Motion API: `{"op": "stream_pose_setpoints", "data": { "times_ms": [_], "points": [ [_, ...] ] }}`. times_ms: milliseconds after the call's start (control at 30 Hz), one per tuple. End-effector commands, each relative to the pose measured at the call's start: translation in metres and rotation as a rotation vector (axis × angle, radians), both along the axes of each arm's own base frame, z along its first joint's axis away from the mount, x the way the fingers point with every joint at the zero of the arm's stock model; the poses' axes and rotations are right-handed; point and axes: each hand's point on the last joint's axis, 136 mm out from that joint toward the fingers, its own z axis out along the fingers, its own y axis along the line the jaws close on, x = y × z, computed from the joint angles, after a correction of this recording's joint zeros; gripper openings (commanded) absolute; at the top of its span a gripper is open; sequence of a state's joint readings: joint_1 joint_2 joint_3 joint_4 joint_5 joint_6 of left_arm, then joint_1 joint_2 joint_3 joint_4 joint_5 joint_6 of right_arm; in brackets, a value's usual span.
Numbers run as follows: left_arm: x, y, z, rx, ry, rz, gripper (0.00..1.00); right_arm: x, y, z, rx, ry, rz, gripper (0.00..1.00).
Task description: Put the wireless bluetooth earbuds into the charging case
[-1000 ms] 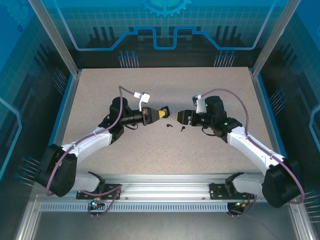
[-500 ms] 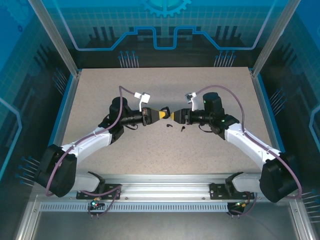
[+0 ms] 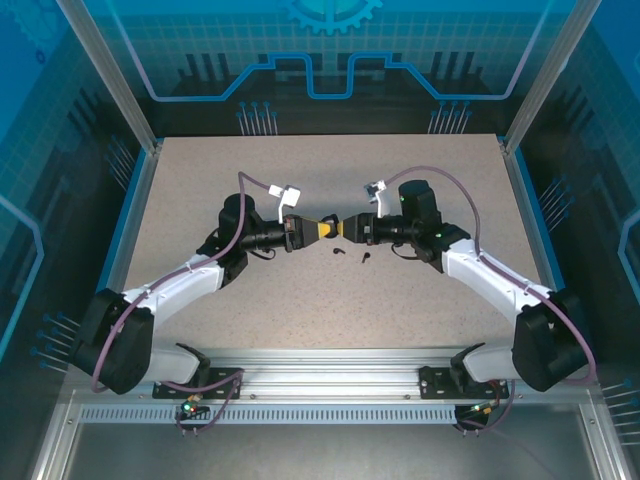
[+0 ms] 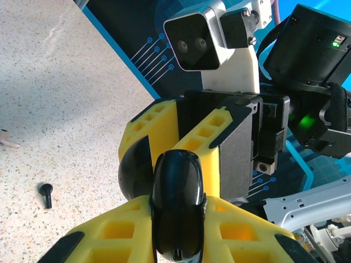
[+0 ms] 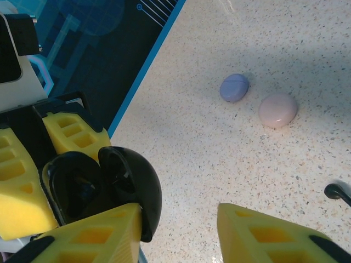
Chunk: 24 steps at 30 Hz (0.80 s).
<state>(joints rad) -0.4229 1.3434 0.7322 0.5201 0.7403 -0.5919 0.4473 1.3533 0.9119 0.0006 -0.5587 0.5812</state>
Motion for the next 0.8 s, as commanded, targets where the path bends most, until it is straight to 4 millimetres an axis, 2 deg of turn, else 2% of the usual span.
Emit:
{"op": "stream_pose_setpoints", "data": {
  "times_ms": [0, 200, 333, 533, 767],
  "points": [
    [-0.005, -0.003, 0.028, -0.032, -0.086, -0.031, 0.00, 0.004, 0.008, 0.007, 0.014, -0.025, 0.016, 0.39],
    [-0.005, -0.003, 0.028, -0.031, -0.082, -0.033, 0.00, 0.005, 0.014, 0.007, 0.027, -0.019, 0.033, 0.38],
    [-0.005, -0.003, 0.028, -0.031, -0.082, -0.032, 0.00, 0.004, 0.020, 0.009, 0.027, -0.021, 0.053, 0.33],
    [-0.005, -0.003, 0.028, -0.031, -0.082, -0.028, 0.00, 0.002, 0.024, 0.009, 0.032, -0.017, 0.075, 0.17],
    [-0.005, -0.004, 0.027, -0.031, -0.078, -0.029, 0.00, 0.002, 0.023, 0.011, 0.025, -0.024, 0.071, 0.03]
  ]
}}
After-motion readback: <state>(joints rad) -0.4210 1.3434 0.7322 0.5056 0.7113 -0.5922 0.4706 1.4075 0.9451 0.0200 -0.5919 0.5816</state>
